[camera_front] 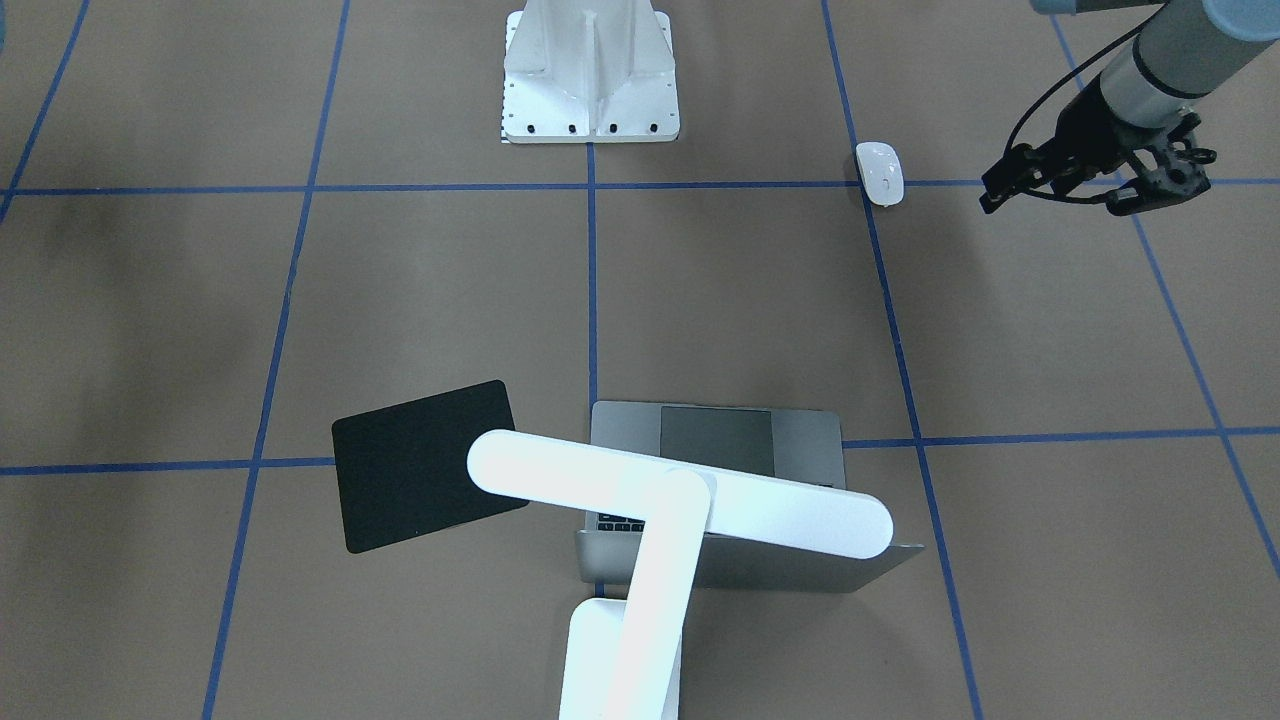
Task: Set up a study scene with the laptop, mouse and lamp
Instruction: 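Withdraw the right arm while the left gripper reaches toward the white mouse, then lower the left gripper and grasp the white mouse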
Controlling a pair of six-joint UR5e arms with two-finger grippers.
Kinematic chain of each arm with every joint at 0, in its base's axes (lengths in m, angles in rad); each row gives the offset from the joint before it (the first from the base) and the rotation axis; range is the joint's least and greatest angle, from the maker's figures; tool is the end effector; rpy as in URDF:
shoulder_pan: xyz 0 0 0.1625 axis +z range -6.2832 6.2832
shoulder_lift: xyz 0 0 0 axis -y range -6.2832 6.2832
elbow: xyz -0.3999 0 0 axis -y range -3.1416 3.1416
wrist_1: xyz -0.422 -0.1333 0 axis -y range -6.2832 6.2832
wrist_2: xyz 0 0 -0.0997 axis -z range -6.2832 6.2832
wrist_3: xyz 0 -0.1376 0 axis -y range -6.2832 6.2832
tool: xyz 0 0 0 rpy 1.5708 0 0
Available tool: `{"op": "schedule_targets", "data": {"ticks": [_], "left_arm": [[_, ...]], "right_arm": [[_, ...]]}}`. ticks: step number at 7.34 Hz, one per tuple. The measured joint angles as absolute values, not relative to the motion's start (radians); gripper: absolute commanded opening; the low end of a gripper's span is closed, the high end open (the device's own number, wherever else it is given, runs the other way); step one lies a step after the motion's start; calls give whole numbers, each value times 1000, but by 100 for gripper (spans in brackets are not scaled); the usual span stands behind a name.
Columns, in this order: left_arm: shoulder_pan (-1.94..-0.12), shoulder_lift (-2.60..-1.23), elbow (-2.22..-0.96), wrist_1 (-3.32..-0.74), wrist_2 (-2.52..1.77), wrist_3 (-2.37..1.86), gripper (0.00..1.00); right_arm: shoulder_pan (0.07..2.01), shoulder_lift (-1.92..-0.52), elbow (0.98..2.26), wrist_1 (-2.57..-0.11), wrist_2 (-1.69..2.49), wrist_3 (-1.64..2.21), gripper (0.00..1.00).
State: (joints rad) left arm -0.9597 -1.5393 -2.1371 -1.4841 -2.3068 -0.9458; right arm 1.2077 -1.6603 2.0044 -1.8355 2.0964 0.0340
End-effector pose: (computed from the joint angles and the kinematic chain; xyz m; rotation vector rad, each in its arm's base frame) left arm 0.2445 -0.4203 0.3958 -0.2035 0.8151 -0.1500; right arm -0.1070 -0.4625 0.5292 -0.0277 -0.5330 -0.3422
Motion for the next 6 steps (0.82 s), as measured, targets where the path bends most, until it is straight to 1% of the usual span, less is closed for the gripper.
{"op": "schedule_targets", "data": {"ticks": [2, 4, 6], "left_arm": [[-827, -1491, -2139, -1553, -2256, -1027, 100], [-671, -1471, -2138, -1621, -2172, -1111, 100], [-574, -1418, -2132, -1697, -2111, -1130, 100]], "right_arm": [[1210, -1683, 2006, -1839, 2090, -2, 100], [1211, -1691, 2008, -1839, 2085, -13, 100], [1211, -1692, 2009, -1840, 2074, -15, 100]]}}
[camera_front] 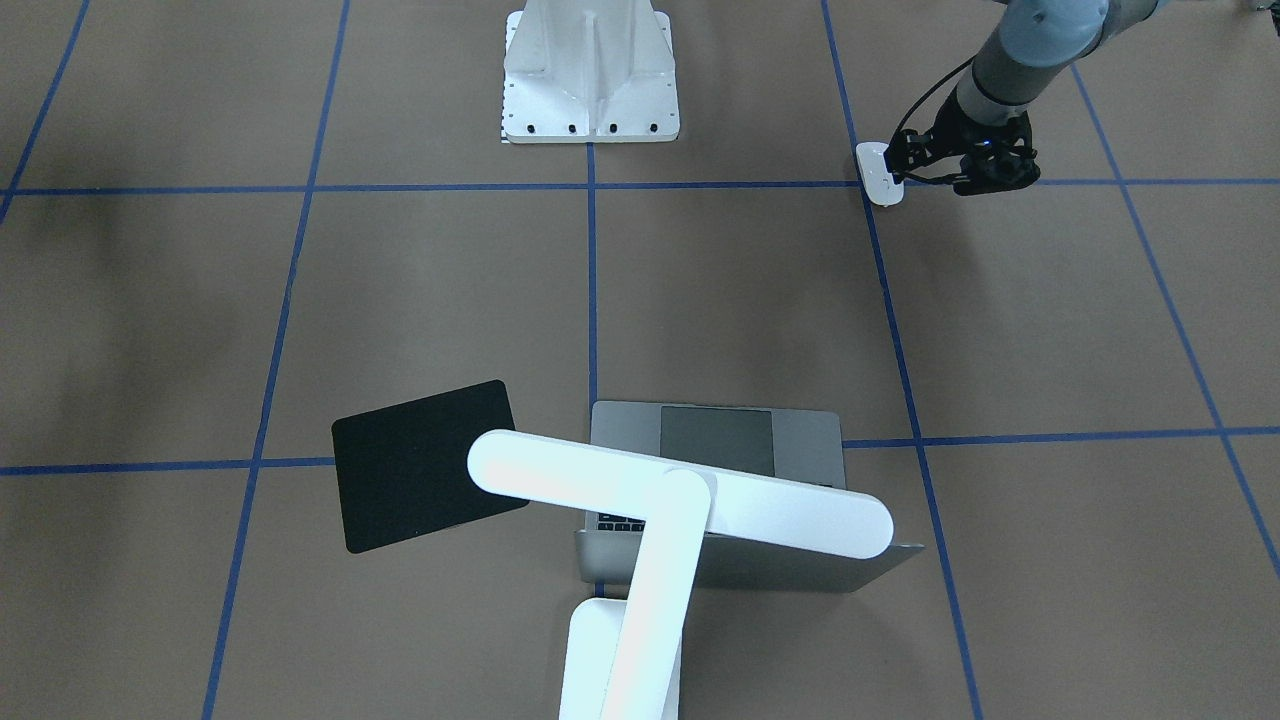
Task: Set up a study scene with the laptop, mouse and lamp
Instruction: 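Lower the left gripper and grasp the white mouse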
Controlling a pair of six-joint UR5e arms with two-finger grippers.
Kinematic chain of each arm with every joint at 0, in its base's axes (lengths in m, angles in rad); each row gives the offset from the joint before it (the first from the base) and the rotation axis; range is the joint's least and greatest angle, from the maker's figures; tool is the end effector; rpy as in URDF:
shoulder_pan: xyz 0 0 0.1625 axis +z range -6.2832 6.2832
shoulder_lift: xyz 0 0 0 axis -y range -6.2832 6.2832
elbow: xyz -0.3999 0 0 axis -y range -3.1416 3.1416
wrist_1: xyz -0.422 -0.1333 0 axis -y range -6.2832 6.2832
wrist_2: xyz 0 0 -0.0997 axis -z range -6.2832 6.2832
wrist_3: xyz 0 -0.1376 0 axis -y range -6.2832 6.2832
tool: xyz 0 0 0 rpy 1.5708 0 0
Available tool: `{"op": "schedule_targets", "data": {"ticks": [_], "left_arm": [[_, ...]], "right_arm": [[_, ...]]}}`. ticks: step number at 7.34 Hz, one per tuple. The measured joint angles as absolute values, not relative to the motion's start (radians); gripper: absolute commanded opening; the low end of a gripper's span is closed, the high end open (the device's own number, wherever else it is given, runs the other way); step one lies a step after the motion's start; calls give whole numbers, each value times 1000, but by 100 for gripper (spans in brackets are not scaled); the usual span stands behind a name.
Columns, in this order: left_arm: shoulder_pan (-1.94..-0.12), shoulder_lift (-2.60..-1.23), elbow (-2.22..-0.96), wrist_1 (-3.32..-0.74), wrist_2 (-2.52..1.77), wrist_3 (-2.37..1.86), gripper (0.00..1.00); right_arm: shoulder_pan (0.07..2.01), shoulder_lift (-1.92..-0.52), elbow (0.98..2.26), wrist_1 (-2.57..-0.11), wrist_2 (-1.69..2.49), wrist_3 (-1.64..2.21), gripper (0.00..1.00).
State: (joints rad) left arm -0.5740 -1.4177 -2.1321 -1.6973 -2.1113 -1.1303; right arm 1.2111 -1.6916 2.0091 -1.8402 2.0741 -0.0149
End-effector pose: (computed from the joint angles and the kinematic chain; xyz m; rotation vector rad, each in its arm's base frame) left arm 0.3626 -0.3089 0.4409 -0.2075 0.7114 0.0171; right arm -0.0986 -0.4523 0.5433 -0.0402 -0.5069 -0.3787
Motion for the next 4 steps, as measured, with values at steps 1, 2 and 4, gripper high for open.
{"op": "schedule_targets", "data": {"ticks": [1, 2, 4], "left_arm": [[-540, -1401, -2123, -1730, -2099, -1145, 100], [-506, -1401, -2111, -1761, -2093, -1179, 100], [-458, -1407, -2077, -1846, -2081, -1238, 100]], "right_arm": [[1211, -1692, 2010, -1841, 2071, -15, 100], [1212, -1692, 2011, -1841, 2070, -15, 100], [1212, -1692, 2011, -1841, 2067, -15, 100]]}}
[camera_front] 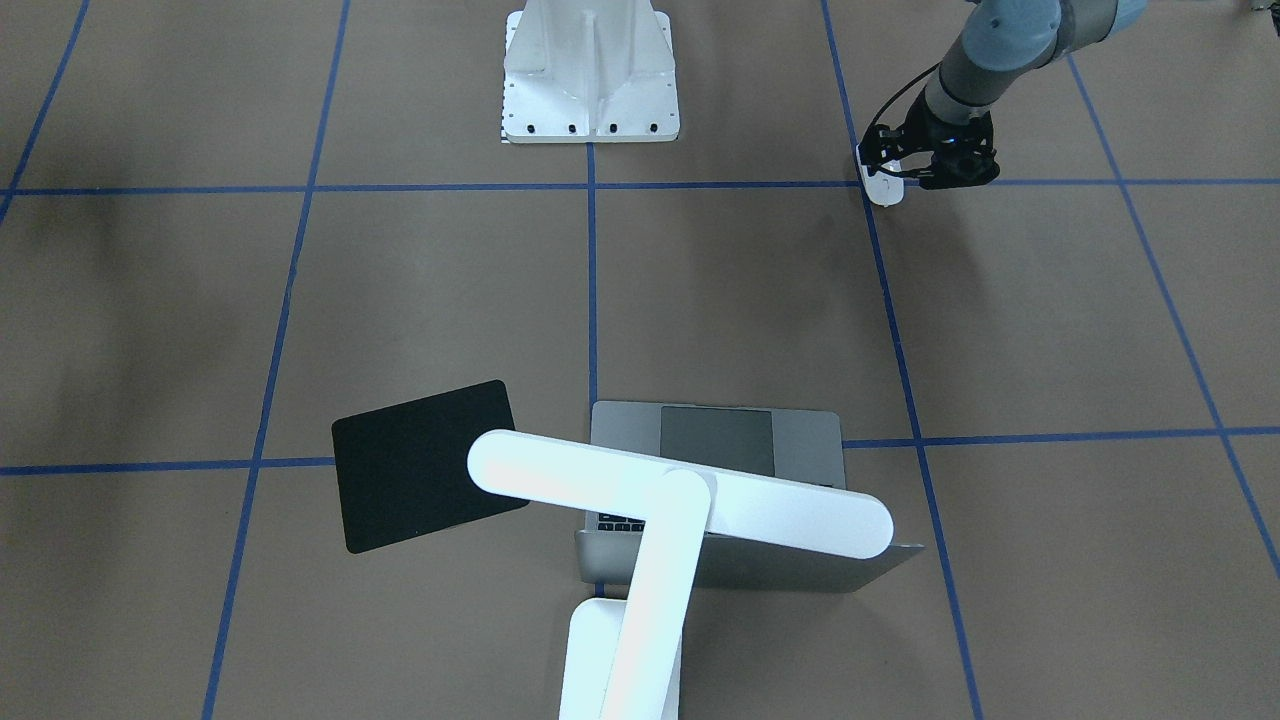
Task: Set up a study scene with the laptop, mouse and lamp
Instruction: 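Lower the left gripper and grasp the white mouse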
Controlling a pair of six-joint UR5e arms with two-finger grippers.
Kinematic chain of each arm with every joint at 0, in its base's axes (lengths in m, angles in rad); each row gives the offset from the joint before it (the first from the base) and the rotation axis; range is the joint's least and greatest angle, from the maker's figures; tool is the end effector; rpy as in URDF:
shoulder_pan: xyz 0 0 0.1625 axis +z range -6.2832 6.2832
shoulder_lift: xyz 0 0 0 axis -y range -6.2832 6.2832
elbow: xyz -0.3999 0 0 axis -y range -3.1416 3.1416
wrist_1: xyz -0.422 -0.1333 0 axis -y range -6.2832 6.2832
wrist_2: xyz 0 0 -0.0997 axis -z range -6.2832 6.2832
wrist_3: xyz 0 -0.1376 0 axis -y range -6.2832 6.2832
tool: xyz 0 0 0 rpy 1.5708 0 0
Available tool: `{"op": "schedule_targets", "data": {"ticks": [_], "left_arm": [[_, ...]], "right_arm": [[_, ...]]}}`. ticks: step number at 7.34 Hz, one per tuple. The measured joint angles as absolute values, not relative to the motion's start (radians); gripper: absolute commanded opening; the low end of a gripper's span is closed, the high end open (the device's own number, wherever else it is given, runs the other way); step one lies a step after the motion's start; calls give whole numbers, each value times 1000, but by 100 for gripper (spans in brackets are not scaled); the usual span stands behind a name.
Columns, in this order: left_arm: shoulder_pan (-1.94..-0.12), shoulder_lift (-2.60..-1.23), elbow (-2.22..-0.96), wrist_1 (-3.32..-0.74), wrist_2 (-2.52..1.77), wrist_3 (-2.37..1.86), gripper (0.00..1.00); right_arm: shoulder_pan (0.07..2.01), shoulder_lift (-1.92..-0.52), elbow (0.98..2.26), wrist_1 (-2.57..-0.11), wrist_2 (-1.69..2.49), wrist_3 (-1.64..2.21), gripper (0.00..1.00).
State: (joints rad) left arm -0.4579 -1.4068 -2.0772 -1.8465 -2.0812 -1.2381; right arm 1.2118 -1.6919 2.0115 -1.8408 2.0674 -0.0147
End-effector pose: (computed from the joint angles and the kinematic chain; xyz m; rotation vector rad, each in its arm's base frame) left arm 0.4041 -0.2728 0.4554 -0.2228 0.7473 0.0389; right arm -0.0975 -0.4525 0.5428 -0.0374 -0.5005 -0.3782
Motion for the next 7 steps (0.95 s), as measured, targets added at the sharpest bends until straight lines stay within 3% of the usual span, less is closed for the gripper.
{"op": "schedule_targets", "data": {"ticks": [3, 4, 6, 7], "left_arm": [[-392, -1407, -2053, -1878, -2029, -1261, 100], [-379, -1406, -2049, -1880, -2020, -1262, 94], [-359, -1403, -2046, -1881, -2000, -1263, 67], [-353, -1401, -2046, -1881, -1990, -1263, 46]], "right_arm": [[1212, -1691, 2011, -1842, 2064, -15, 100], [1212, -1690, 2012, -1842, 2065, -14, 100], [1214, -1685, 2012, -1843, 2065, -14, 100], [1214, -1683, 2011, -1844, 2065, -14, 100]]}}
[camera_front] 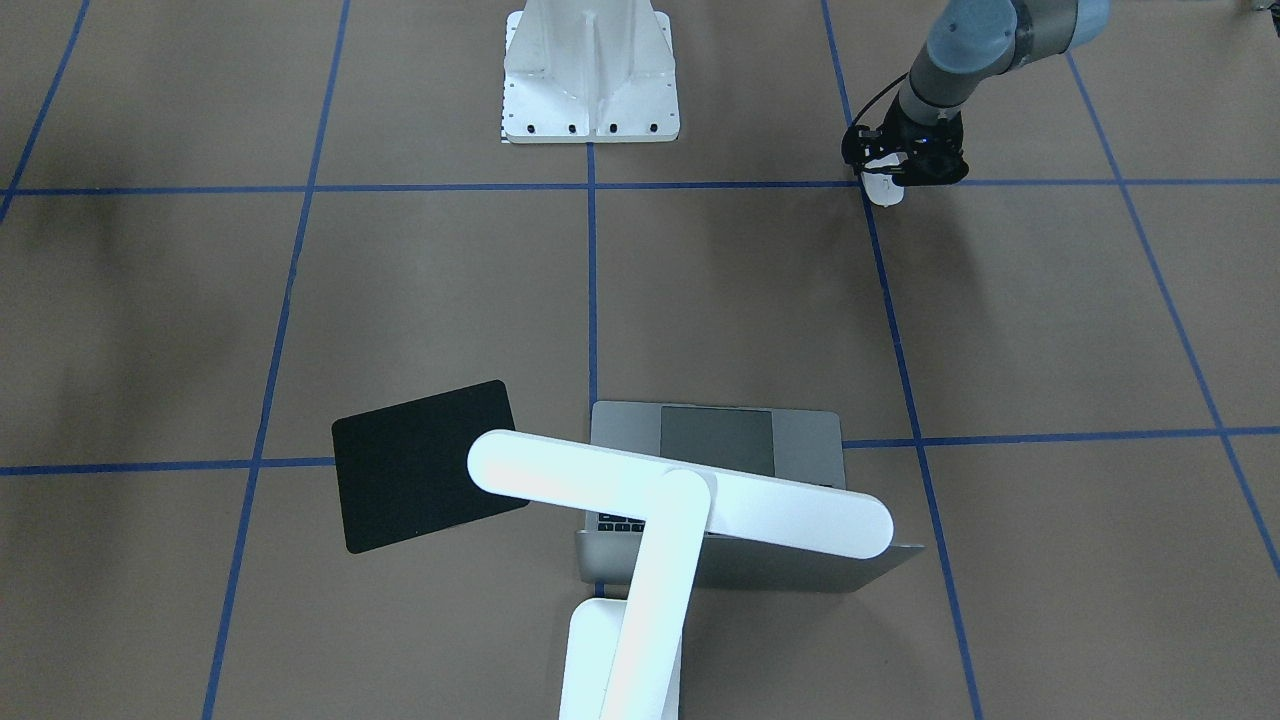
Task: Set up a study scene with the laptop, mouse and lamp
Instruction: 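Lower the left gripper and grasp the white mouse, then carry the white mouse with the left gripper over the mouse pad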
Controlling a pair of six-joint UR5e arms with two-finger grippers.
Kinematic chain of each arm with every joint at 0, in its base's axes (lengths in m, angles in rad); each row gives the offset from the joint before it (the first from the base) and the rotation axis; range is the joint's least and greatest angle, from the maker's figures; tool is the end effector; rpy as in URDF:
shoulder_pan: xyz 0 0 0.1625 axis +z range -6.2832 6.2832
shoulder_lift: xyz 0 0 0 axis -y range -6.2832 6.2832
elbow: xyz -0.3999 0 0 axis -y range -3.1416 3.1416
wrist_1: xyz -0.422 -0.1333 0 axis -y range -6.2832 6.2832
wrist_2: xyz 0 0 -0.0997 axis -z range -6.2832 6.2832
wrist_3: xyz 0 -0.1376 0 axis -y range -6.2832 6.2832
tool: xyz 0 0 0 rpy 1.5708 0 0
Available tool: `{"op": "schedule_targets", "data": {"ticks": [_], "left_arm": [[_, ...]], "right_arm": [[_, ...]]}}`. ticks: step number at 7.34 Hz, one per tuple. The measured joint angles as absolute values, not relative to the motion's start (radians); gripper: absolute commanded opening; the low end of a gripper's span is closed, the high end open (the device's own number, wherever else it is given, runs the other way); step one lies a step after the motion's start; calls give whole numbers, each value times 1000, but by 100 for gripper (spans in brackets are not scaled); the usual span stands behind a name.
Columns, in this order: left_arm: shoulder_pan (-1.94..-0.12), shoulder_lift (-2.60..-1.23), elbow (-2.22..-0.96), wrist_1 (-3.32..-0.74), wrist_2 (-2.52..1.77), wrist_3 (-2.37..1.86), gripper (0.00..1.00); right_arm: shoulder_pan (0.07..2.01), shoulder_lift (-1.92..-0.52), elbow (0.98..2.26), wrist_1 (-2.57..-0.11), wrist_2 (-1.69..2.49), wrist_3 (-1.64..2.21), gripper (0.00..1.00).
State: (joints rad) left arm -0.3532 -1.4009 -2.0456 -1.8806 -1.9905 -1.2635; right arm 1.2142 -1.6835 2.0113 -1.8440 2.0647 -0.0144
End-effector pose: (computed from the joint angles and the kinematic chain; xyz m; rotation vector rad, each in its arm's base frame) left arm 0.4319 -0.2416 0.4751 -0.1879 0.7043 0.0851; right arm -0.0970 -0.4555 0.5395 -0.0316 -0.4987 -0.3768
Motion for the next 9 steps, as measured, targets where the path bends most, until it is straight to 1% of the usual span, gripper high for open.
{"op": "schedule_targets", "data": {"ticks": [1, 2, 5, 7, 9], "left_arm": [[-351, -1401, -2045, -1881, -1986, -1264, 35], [-351, -1401, -2045, -1881, -1985, -1264, 29], [-354, -1404, -2063, -1882, -1994, -1261, 28], [-374, -1411, -2129, -1878, -2037, -1260, 28], [-430, -1476, -2161, -1876, -2053, -1258, 28]], "right_arm": [[1216, -1681, 2011, -1849, 2065, -14, 100], [1218, -1678, 2012, -1859, 2065, -14, 100], [1221, -1674, 2013, -1870, 2065, -14, 100], [1221, -1674, 2009, -1871, 2065, -13, 100], [1226, -1675, 1990, -1871, 2070, -11, 100]]}}
